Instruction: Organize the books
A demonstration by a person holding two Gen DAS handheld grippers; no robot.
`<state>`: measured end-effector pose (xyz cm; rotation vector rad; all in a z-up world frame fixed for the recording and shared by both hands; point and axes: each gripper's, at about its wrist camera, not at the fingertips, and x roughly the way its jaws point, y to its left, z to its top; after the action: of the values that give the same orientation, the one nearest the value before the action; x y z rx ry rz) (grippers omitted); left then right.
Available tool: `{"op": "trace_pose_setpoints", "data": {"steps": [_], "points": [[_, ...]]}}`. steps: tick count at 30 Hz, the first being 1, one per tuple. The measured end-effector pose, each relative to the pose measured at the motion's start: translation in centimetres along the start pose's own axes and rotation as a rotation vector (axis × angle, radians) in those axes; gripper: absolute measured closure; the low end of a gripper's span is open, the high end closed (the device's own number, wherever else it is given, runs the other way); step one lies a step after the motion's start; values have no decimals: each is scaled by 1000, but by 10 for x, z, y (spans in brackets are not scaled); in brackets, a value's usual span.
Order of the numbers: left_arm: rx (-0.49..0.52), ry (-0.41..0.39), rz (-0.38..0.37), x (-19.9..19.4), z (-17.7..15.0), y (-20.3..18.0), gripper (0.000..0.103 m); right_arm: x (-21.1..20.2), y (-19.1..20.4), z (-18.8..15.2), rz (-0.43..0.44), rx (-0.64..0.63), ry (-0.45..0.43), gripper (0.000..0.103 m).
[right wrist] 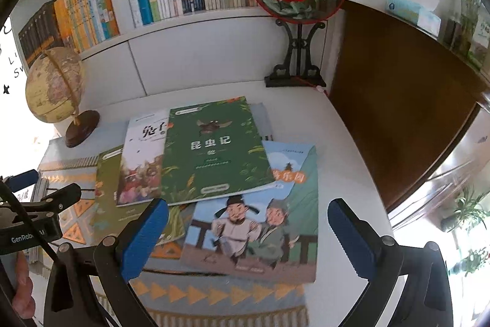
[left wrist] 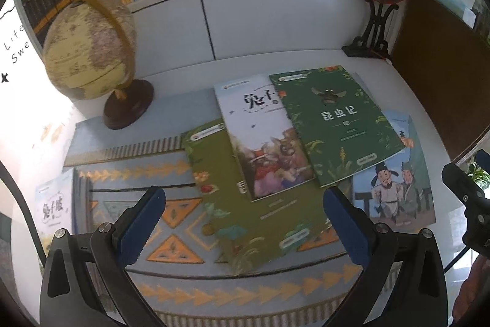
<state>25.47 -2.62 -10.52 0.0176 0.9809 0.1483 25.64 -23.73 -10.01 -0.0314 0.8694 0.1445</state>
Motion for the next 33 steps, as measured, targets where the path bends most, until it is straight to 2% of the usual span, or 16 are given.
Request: {"op": "trace_pose_setpoints", "data": {"steps": [6, 9, 13, 20, 22, 24, 26, 27, 29, 33], "points": [[27, 14, -20, 19, 13, -23, 0, 24, -14, 12, 19, -17, 14, 0], [41, 72, -81, 41, 19, -34, 0, 43, -21, 19, 50, -9, 48, 0], [12, 158, -146, 77, 27, -41, 1, 77, -33, 27, 104, 24, 107, 0], [29, 203, -137, 112, 32, -57, 1, 134, -44, 37, 183, 57, 210, 1], [26, 214, -160, 119, 33, -60, 1, 143, -42, 38, 211, 52, 217, 8], [24, 227, -183, 126, 34, -62, 1, 152, -40, 39, 215, 46, 235, 20], [21, 239, -201, 131, 34, -63, 1, 162, -38, 38, 225, 46, 263, 41], [16, 244, -215, 133, 34, -63, 1, 167, -37, 37, 227, 48, 277, 45], [5, 252, -239, 136, 33, -62, 1, 167, -35, 37, 221, 36, 263, 50], [3, 258, -283, 137, 29, -62, 1, 165, -29, 36, 239, 10, 271, 50]]}}
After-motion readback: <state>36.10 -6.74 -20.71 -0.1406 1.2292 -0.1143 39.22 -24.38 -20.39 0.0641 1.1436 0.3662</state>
